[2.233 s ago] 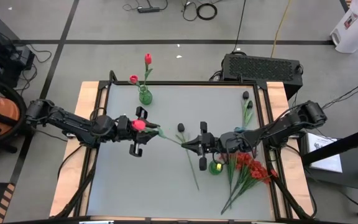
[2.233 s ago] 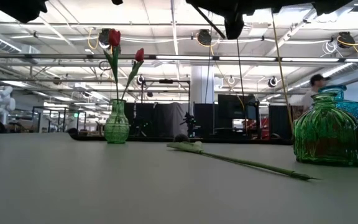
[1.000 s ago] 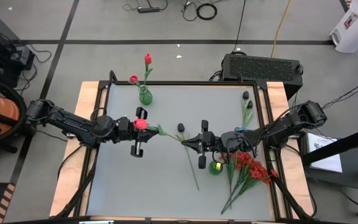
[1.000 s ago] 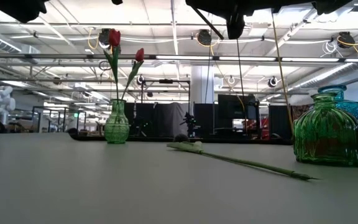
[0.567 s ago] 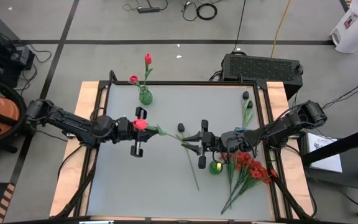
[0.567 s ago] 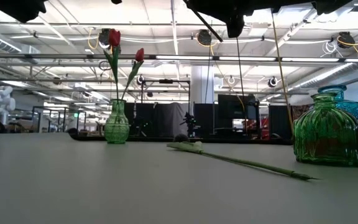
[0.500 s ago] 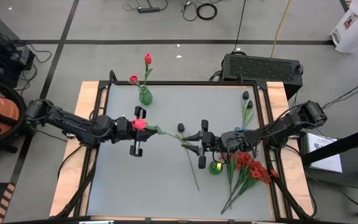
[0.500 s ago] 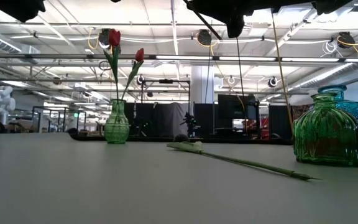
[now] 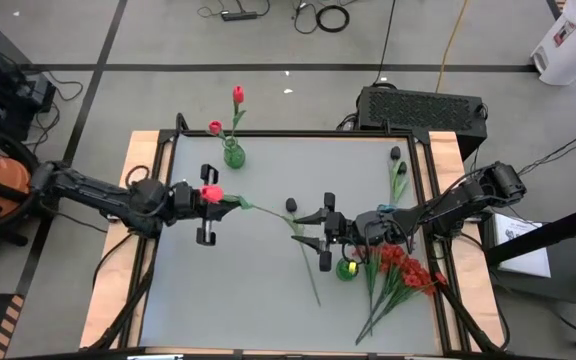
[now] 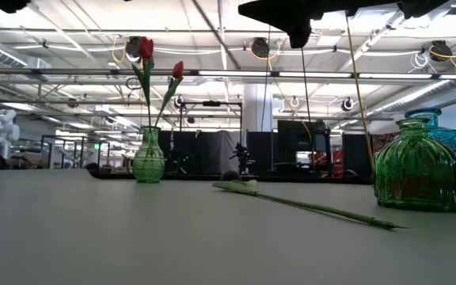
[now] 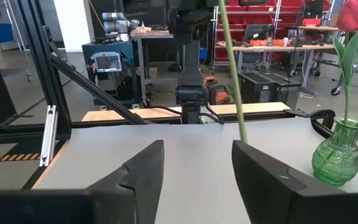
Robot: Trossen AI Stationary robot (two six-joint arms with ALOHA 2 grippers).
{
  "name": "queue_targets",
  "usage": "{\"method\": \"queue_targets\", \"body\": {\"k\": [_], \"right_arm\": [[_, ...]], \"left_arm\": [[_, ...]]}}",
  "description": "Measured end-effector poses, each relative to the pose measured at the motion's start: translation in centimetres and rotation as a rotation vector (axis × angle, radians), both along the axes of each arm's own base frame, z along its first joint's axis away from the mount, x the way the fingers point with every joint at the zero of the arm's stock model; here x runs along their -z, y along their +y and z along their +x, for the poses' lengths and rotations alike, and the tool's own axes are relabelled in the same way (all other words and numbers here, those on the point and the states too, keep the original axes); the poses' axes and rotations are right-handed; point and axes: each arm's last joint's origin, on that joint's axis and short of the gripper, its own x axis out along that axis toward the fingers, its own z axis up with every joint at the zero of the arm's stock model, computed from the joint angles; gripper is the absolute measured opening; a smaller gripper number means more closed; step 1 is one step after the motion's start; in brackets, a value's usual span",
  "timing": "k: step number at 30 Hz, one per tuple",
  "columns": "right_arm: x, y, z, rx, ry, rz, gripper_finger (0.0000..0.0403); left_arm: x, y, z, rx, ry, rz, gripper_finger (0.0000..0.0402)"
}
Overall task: Sort flowers into vase by color
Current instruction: Put the pink flower into the top green vase
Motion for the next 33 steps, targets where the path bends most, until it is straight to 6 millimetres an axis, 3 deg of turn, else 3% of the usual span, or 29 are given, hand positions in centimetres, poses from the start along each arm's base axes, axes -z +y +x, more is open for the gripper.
{"method": "queue_targets", "body": {"k": [19,28,33], "right_arm": [[1.1,0.0,-0.1,0.002,0.107,0.028,0.0183],[1.2,0.0,-0.1,0.003,0.116,0.025,0.0183],[1.3,0.0,-0.2,0.003,0.134,0.020,0.0183]], "left_arm": [[-2.6,2.0,-5.9,-0.314,-0.061,0.082,0.0011],[-3.7,2.6,-8.7,-0.361,-0.142,0.107,0.0012],[-5.3,2.9,-10.1,-0.364,-0.093,0.139,0.0013]]}}
